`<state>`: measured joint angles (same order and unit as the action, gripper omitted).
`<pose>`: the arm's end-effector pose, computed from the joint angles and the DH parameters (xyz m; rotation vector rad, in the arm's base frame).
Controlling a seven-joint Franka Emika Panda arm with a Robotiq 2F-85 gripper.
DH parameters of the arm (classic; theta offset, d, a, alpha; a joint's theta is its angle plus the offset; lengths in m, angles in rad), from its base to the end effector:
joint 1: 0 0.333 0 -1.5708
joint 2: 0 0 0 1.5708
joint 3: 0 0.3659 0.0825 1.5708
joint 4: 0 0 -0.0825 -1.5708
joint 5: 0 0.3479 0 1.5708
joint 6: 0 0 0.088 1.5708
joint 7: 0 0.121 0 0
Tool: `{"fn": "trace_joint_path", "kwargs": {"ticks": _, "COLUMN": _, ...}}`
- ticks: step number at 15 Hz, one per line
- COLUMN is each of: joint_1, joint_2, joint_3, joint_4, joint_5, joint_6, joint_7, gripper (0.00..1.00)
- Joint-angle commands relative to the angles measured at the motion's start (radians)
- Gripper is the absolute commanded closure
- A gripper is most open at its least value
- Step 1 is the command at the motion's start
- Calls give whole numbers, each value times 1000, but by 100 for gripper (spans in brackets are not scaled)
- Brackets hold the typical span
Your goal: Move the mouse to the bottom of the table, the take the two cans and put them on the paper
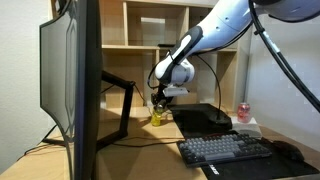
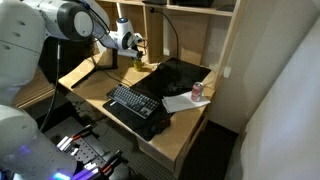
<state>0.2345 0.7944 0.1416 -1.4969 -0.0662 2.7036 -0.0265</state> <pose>0.7198 0.2562 0.2916 -2.9008 -0.5777 -0.6086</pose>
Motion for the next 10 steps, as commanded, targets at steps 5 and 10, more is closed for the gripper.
{"fn": "trace_joint_path", "kwargs": {"ticks": 5, "joint_1": -40, "joint_2": -183, "joint_3": 39, "joint_4": -171, "joint_5": -24, "joint_6": -92, "joint_7": -155, "gripper": 66}}
{"fn": "trace_joint_path", "kwargs": {"ticks": 10, "joint_1": -61, "joint_2": -392, "joint_3": 72, "joint_4": -381, "joint_5": -9, "joint_6": 65, "joint_7": -185, "gripper": 66}}
